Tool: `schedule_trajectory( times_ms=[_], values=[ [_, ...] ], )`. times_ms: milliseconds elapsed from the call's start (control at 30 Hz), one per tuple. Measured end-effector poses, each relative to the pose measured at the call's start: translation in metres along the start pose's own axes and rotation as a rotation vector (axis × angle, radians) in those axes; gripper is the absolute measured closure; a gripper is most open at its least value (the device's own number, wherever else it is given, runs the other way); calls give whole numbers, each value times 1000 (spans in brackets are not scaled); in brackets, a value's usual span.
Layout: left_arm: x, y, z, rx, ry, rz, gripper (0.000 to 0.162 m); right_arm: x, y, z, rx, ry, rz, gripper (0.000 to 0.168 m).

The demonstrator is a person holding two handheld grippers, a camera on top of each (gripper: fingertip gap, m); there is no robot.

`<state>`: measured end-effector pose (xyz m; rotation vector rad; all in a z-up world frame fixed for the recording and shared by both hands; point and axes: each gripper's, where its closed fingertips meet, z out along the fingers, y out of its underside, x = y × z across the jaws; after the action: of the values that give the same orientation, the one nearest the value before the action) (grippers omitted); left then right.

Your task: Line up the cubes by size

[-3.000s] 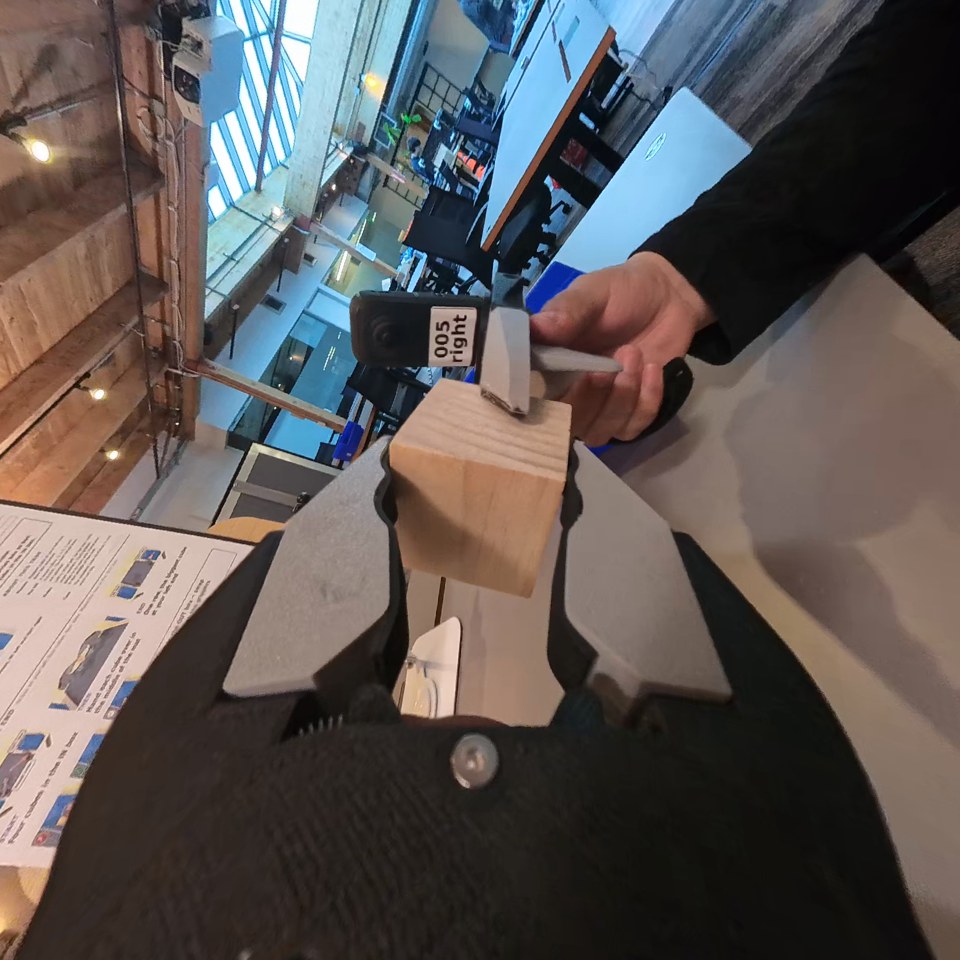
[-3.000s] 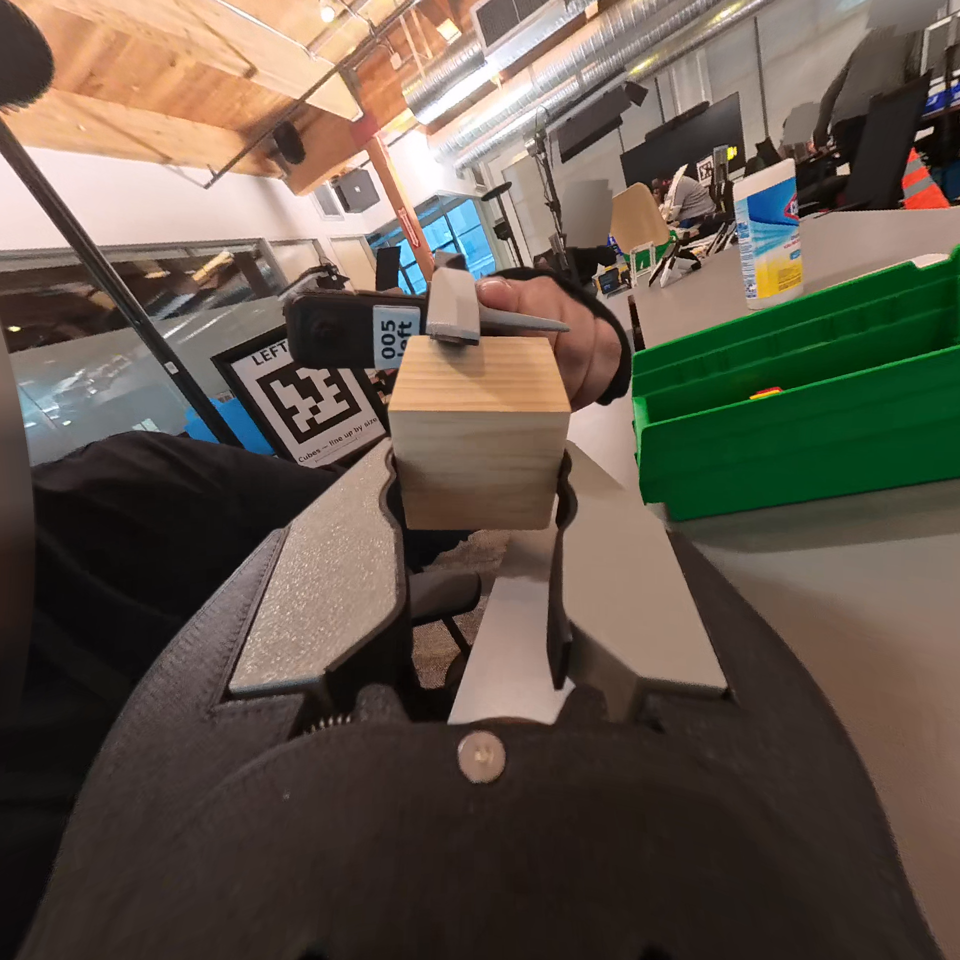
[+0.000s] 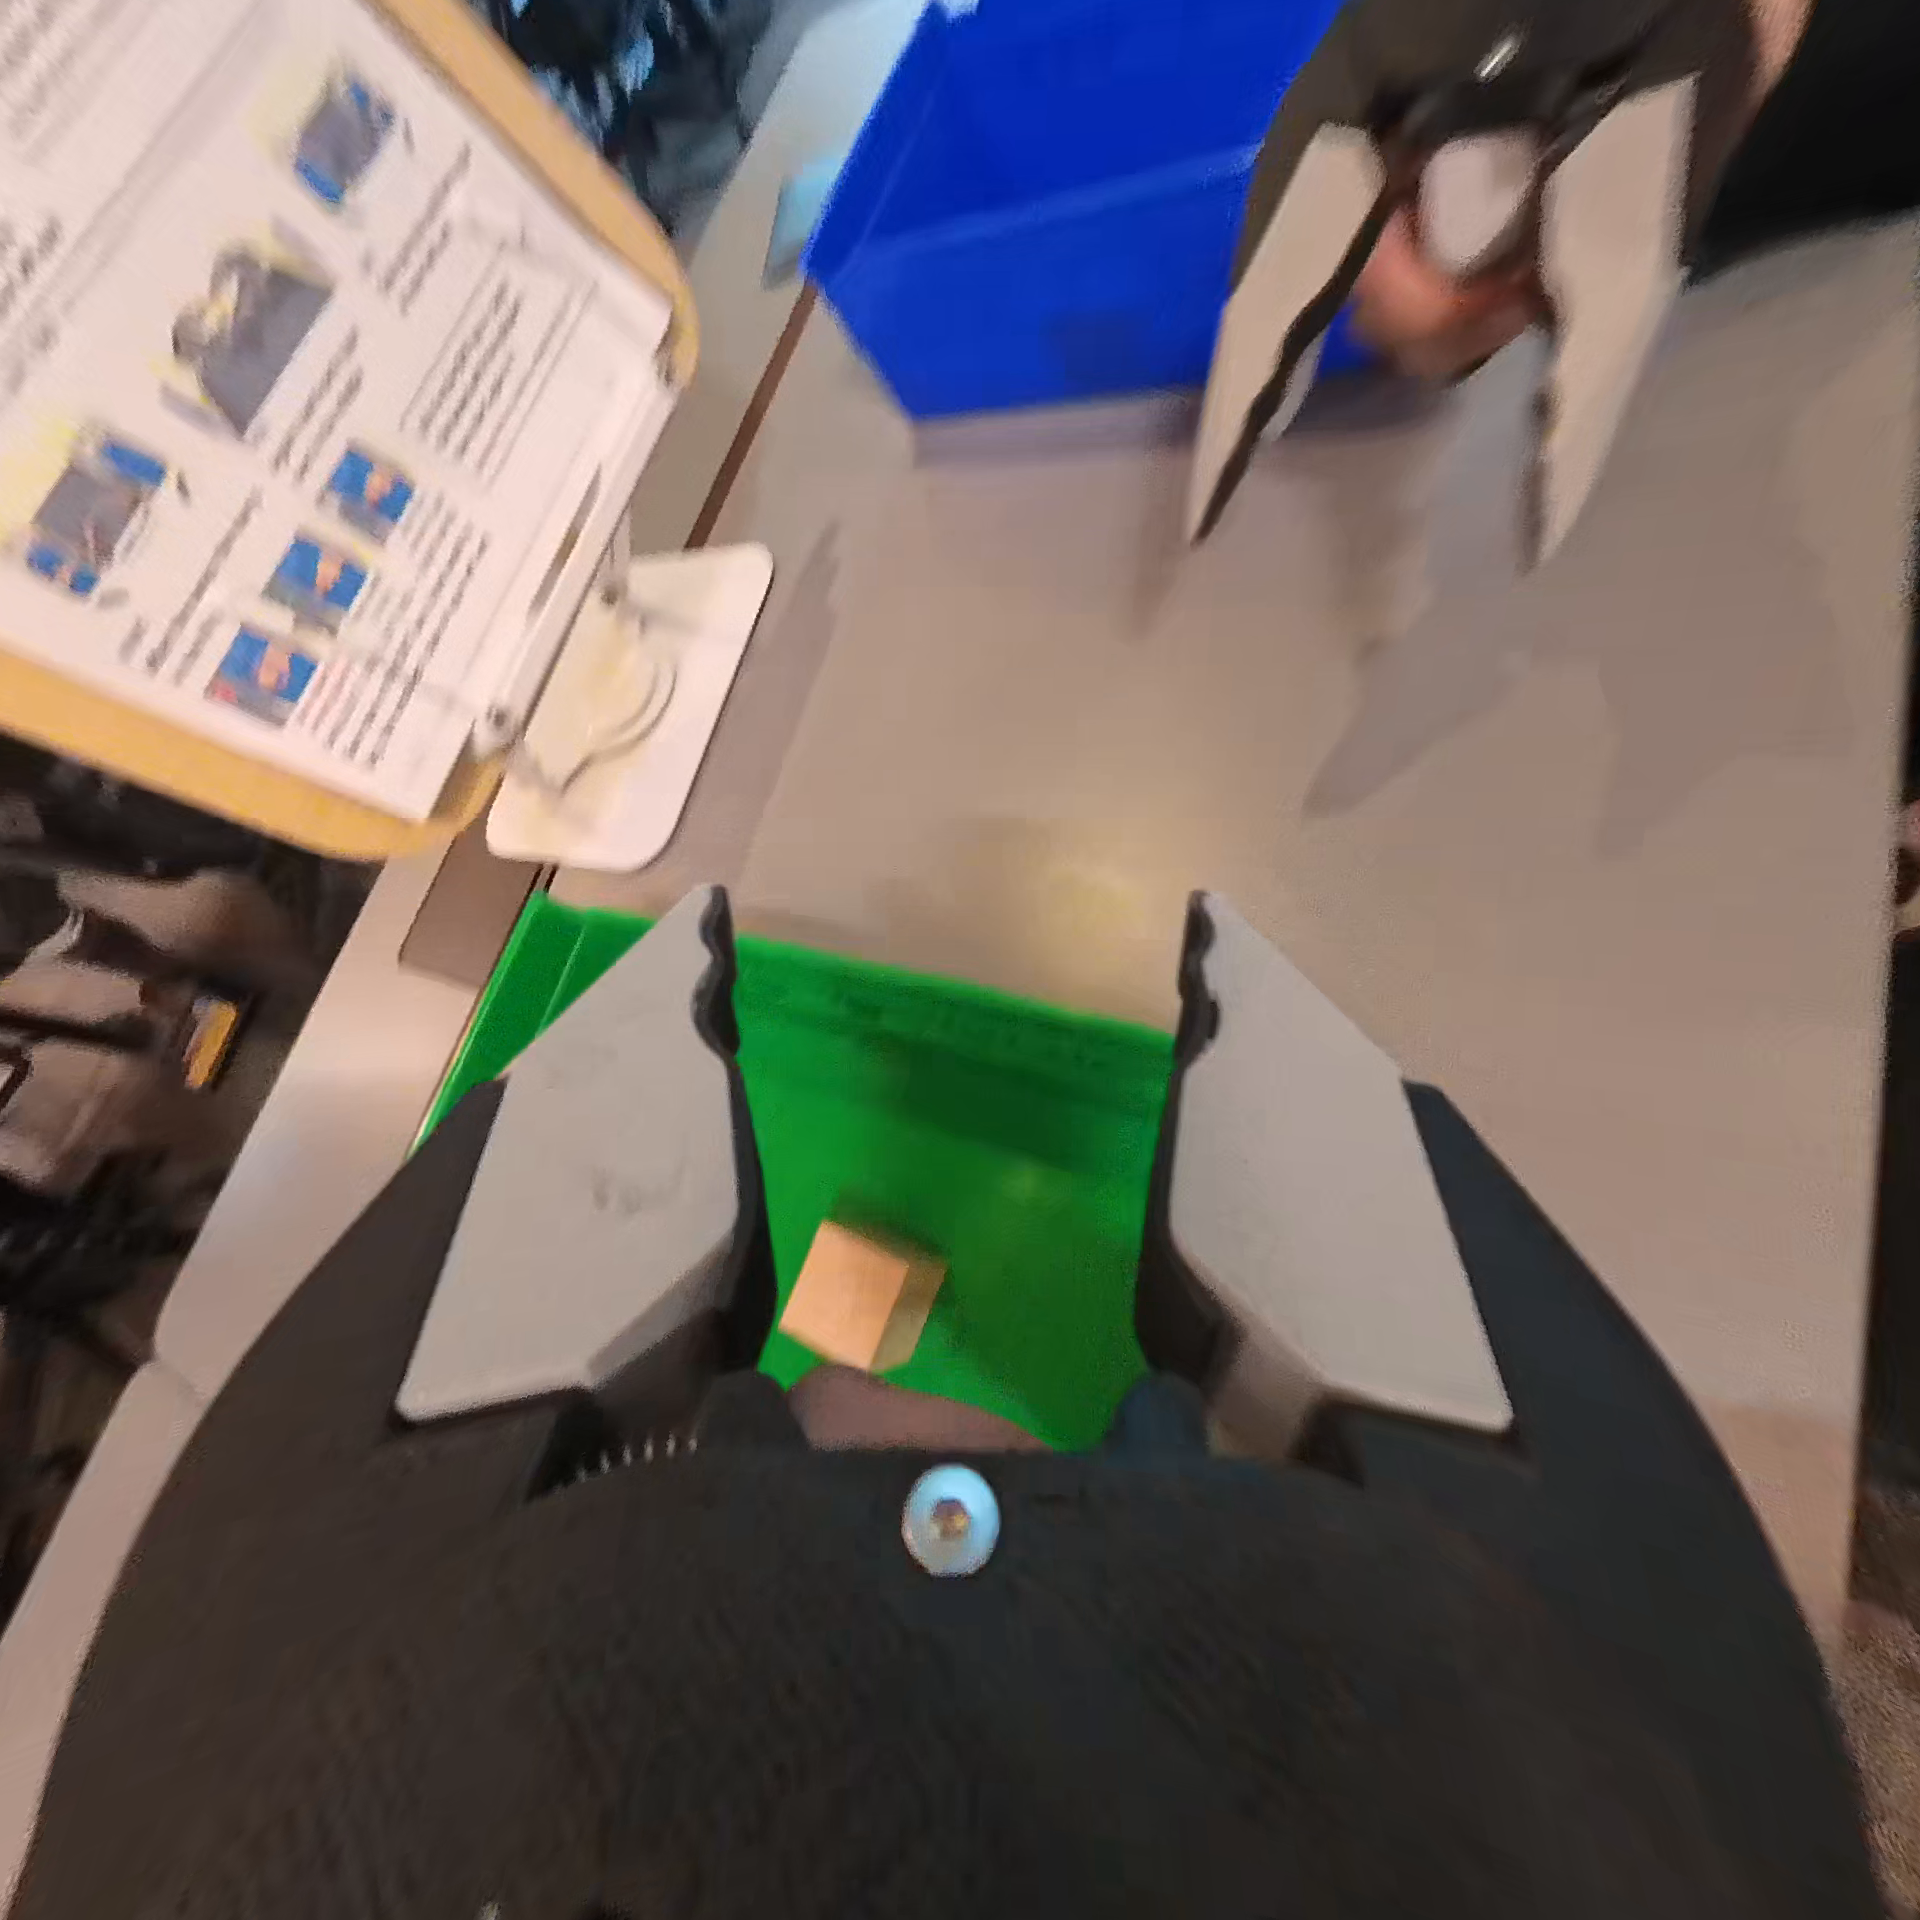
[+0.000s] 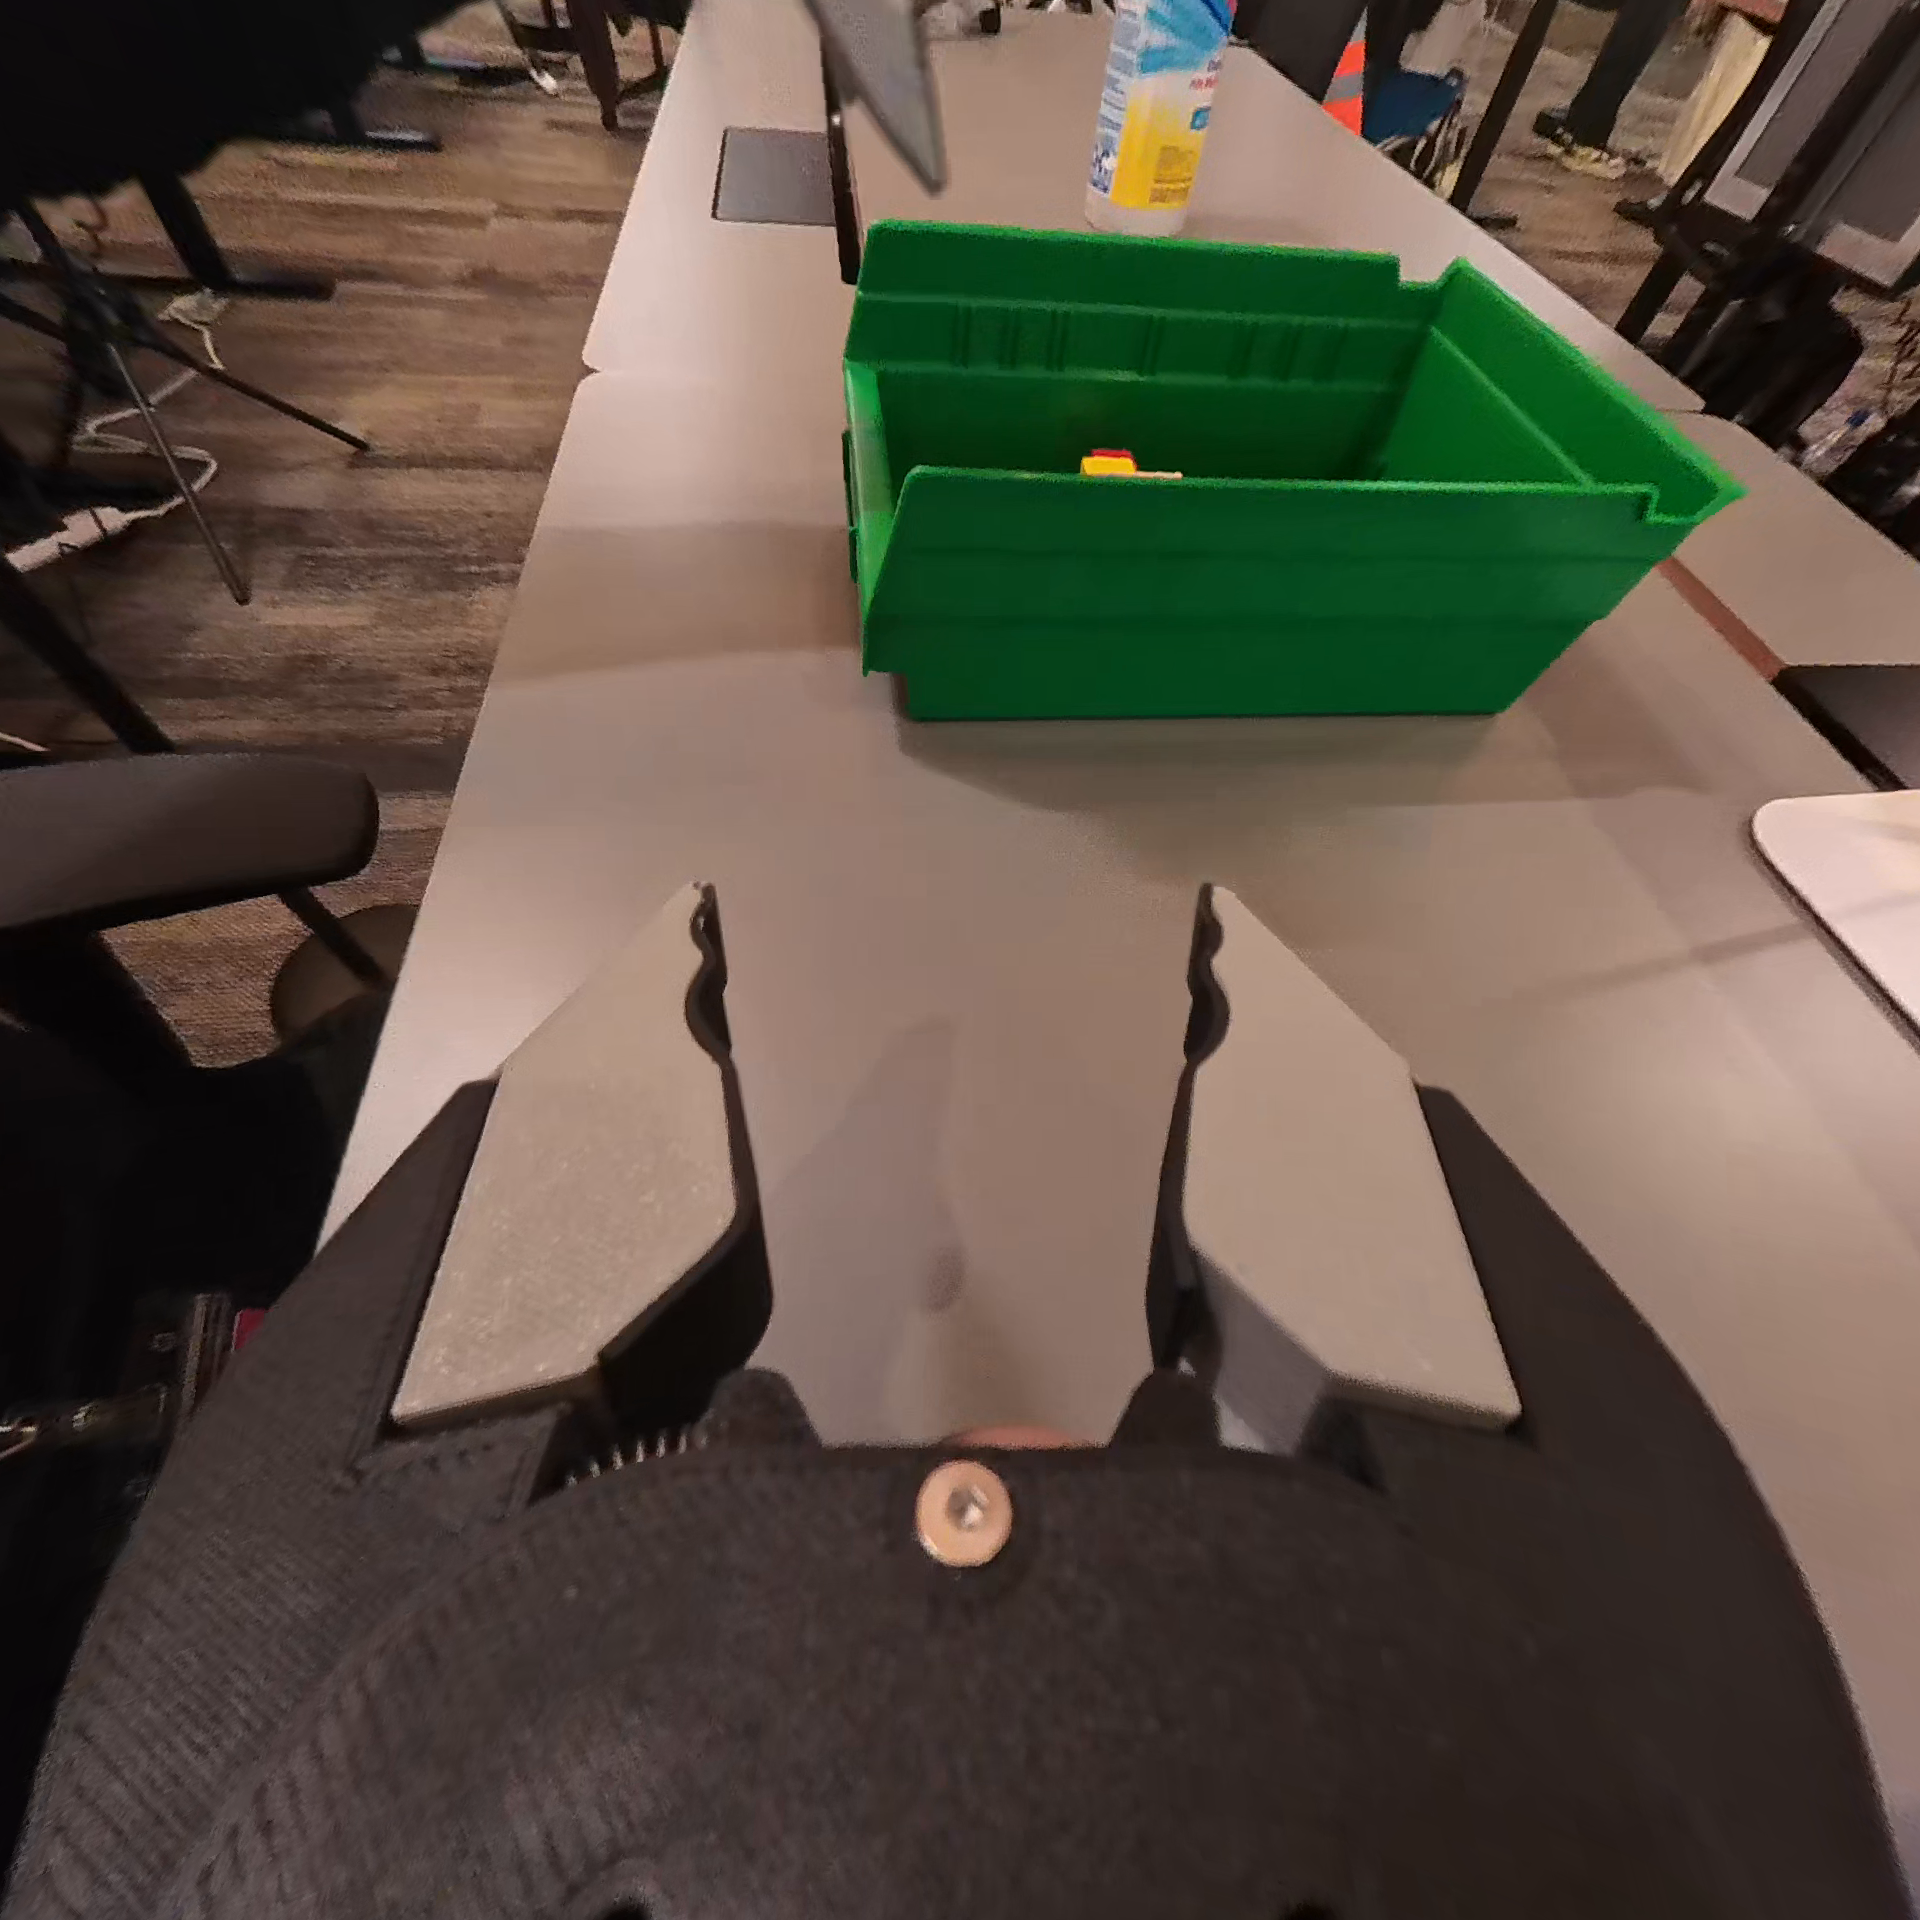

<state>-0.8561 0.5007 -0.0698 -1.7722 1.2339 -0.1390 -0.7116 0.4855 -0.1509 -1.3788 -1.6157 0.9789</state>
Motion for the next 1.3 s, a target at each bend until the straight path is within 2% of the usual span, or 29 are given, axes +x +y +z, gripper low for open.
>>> schedule_trajectory(
  times_ms=[233, 367, 600, 633, 667, 700, 767, 833, 900, 1033, 1167, 1300],
  values=[
    [-30, 82, 28, -313, 27, 79, 92, 7, 11, 2, -9, -13, 68, 80],
    [-26, 129, 42, -471, 137, 86, 97, 8, 8, 1, 6, -24, 81, 80],
    [-28, 196, 63, -702, 205, 137, 91, 6, 6, -1, 18, -41, 94, 81],
    [-27, 202, 64, -729, 221, 141, 94, 6, 5, -2, 22, -42, 93, 81],
    [-28, 198, 67, -714, 227, 131, 108, 6, 5, -2, 24, -42, 93, 82],
    [-30, 198, 67, -726, 225, 149, 115, 7, 5, -3, 26, -41, 94, 83],
    [-27, 195, 65, -741, 247, 190, 116, 8, 4, -4, 30, -38, 100, 85],
    [-32, 180, 63, -700, 205, 222, 117, 10, 4, -5, 32, -37, 118, 86],
    [-41, 150, 59, -594, 113, 250, 117, 10, 3, -7, 45, -52, 146, 86],
    [-42, 54, 49, -243, -79, 333, 117, 0, -13, -15, 121, -168, 254, 82],
    [4, -37, 50, 34, -117, 465, 117, -9, -45, -38, 279, -330, 380, 82],
    [68, -102, 60, 192, -83, 620, 117, -3, -61, -58, 390, -358, 398, 83]
  ],
)
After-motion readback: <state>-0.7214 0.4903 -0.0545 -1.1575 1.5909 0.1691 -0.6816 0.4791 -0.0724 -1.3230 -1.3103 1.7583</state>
